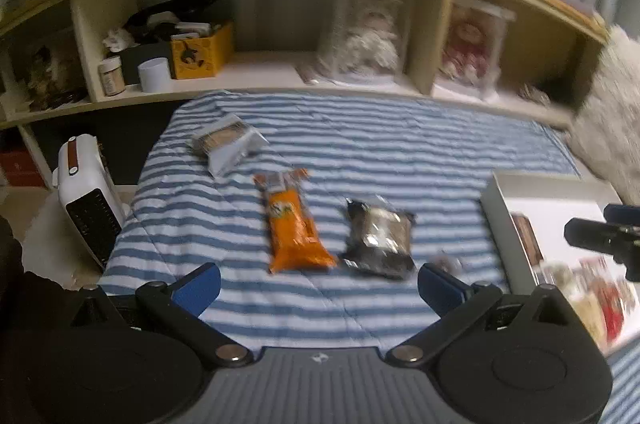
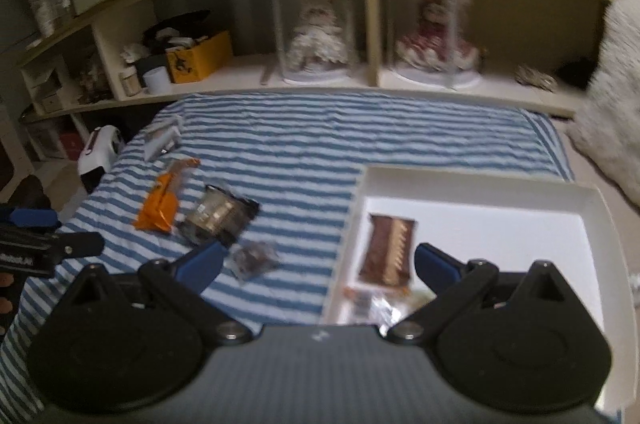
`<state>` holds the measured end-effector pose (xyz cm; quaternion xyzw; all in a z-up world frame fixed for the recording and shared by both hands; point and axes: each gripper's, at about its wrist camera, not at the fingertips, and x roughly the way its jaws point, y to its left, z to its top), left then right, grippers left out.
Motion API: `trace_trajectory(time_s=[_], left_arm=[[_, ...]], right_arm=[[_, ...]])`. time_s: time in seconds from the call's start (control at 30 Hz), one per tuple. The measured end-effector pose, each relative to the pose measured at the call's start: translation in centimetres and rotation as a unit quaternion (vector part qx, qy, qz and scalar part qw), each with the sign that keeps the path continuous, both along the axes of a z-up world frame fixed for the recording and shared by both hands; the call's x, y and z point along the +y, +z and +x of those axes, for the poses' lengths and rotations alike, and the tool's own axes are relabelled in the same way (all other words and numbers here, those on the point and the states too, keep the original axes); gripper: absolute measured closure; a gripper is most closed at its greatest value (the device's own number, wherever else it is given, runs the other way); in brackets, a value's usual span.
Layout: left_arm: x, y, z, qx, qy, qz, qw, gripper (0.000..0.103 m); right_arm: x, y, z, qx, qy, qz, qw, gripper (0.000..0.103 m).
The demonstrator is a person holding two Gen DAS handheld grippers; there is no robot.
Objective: Organize snacks
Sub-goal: 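Move both tools back over the remaining snacks on the bed, then grasp the orange bar with the left gripper while the right gripper grasps the small clear bag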
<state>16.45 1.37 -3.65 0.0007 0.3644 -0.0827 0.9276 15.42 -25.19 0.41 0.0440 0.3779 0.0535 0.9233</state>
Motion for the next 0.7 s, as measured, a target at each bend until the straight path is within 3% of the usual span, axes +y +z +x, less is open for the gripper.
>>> trace_trajectory(time_s=[0.17,0.3,0.53,0.7], left_arm=[[1.5,-1.1,2.0,-0.001,0.024,-0.028,0.9993,0.000],[1.8,-2.2,3.9,-0.005,0.042,-0.039,0.9984,0.000],[1.5,-4.6,7.3,0.005,0.056,-0.091,0.9943,0.005],[1.2,-6.7,9.4,0.028,0.064,-0.088,0.9937,0.020]], right_arm=[[2.2,-0.3,2.6,-0.044,0.039,0.014,0.998,0.001],[3.8,-1.6,3.8,-0.088,0.058,-0.021,0.994,0.001],[4.2,-5.3,5.7,-0.040,0.141,-0.019,0.989,0.001],[5.7,-7.4,6.7,-0.018,0.193,-0.045,0.980,0.017]])
